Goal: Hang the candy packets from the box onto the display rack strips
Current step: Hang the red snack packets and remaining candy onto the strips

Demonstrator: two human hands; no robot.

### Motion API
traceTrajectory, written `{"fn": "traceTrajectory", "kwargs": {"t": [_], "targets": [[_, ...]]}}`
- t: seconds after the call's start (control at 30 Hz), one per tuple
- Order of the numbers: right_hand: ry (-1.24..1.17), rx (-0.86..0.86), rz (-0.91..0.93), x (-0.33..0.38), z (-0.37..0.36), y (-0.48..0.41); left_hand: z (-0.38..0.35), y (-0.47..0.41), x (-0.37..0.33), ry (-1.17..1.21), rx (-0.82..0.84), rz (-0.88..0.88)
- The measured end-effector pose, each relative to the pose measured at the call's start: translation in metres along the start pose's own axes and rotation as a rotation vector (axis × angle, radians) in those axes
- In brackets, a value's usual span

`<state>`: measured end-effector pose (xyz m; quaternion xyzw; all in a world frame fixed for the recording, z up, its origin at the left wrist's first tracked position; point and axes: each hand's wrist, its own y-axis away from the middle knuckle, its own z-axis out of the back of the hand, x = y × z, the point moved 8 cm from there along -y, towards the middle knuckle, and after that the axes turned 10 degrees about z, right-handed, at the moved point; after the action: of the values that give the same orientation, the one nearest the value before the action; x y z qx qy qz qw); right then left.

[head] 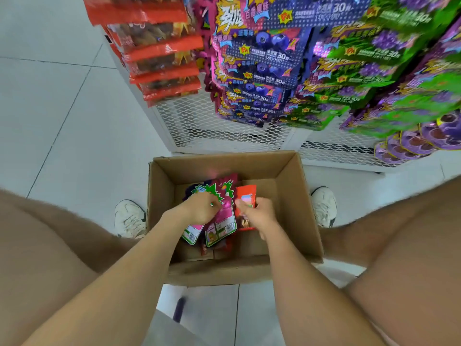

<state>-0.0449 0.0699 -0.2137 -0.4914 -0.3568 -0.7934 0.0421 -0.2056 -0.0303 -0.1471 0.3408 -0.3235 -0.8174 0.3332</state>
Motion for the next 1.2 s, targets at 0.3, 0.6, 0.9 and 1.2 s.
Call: {"fn": "traceTrajectory", "kwargs": {"t": [0.3, 0.6, 0.9, 1.2], "targets": [[0.358, -0.115, 0.769, 0.196, 0.027, 0.071, 0.068, 0.068, -0.081, 1.112, 0.018, -0.258], [0.169, -0.202, 0.790, 0.248, 0.057, 0.106, 0.126, 0.142, -0.075, 1.026, -0.190, -0.271], [-0.227, -0.221, 1.093, 0.416, 0.095, 0.210, 0.277, 0.306, -0.135, 0.781, -0.911, -0.751], [-0.324, -0.487, 1.420, 0.632, 0.145, 0.285, 0.449, 0.467, -0.213, 0.537, -1.558, -0.757]]}}
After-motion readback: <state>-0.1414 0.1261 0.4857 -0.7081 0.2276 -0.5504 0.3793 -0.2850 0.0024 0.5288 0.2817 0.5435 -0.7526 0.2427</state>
